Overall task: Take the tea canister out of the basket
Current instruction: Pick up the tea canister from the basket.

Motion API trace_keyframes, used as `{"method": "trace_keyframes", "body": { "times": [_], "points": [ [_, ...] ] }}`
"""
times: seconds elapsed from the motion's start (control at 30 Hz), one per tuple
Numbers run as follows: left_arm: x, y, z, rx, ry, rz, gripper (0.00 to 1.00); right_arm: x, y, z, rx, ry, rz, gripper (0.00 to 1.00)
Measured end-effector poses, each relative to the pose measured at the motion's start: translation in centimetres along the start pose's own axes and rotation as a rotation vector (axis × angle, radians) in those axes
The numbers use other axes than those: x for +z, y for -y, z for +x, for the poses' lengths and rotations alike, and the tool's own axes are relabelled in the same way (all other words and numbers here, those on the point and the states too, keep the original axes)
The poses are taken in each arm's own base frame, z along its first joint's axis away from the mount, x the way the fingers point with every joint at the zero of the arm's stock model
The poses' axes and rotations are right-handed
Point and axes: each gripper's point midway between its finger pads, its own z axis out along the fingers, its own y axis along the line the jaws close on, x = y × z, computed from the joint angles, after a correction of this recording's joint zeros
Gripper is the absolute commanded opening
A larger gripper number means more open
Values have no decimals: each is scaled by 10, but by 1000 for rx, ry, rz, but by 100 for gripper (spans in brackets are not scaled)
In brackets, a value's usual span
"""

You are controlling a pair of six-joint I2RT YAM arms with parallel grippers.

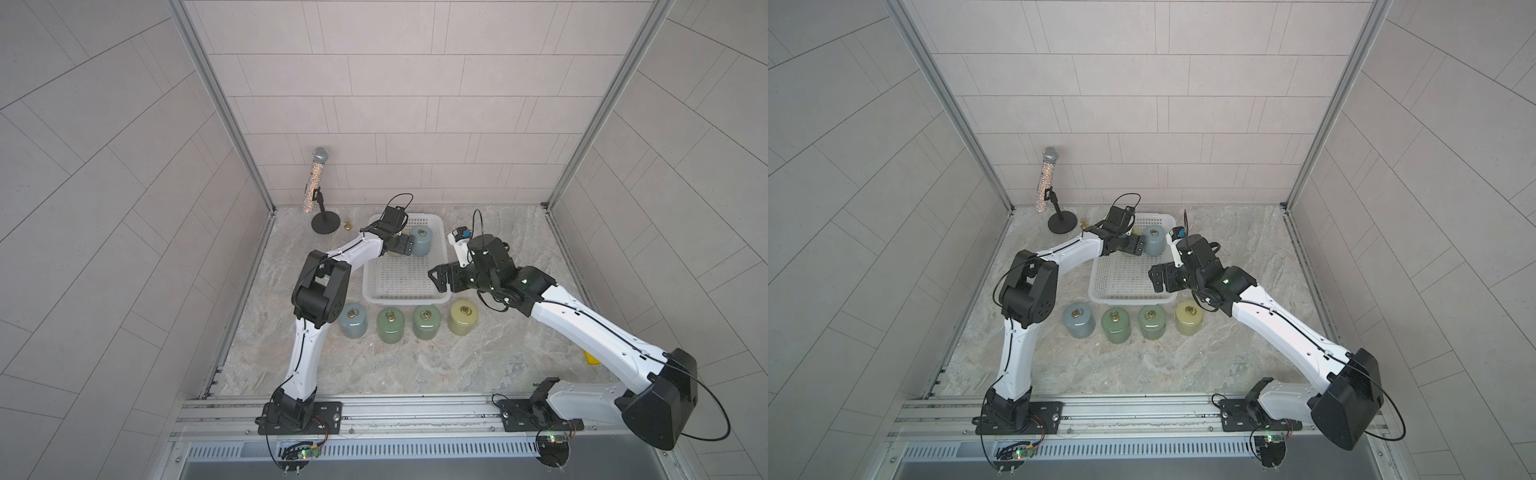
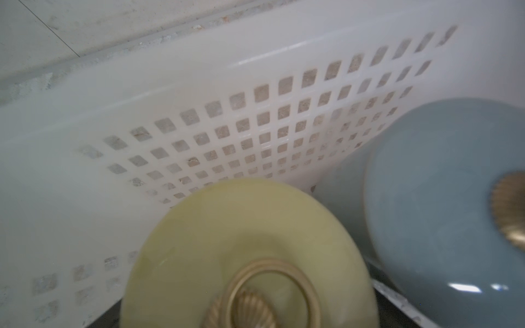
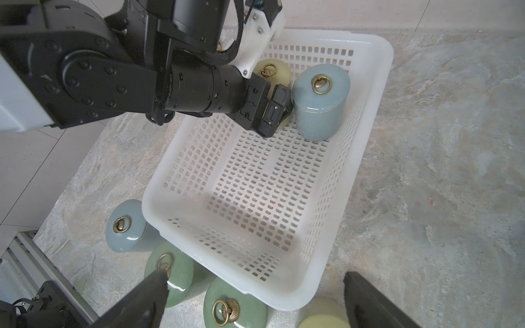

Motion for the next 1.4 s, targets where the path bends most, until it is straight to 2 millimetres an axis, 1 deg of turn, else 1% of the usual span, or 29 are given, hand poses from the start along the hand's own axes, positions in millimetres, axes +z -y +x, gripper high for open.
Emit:
{"method": "trace_keyframes", "body": {
  "times": [0.17,0.33,0.43,0.5,0.57,0.7,0.83,1.03,1.13,1.23,1.4],
  "points": [
    [9,0,0,6,-4,-12,99,3,0,2,2,-13,-4,100],
    [16,0,1,8,-8,-18,95,5,1,5,4,-25,-3,100],
    [16,0,1,10,-8,-19,88,5,2,5,5,-28,-2,100],
    [16,0,1,9,-8,-18,86,5,2,5,6,-27,-2,100],
    [16,0,1,6,-8,-17,81,5,2,5,6,-28,-1,100],
    [15,1,1,-2,-8,-12,80,5,2,5,7,-28,-2,100],
    [9,1,7,-9,-17,-9,80,5,1,5,7,-30,-8,100],
    [-10,6,22,-6,-50,2,80,5,-1,6,7,-33,-19,100],
    [-28,10,25,-3,-50,3,80,5,-2,6,6,-35,-26,100],
    [-50,14,18,-8,-26,9,80,5,-4,7,2,-37,-38,100],
    [-99,17,-4,-31,50,26,80,2,-11,9,-15,-38,-85,100]
  ]
}}
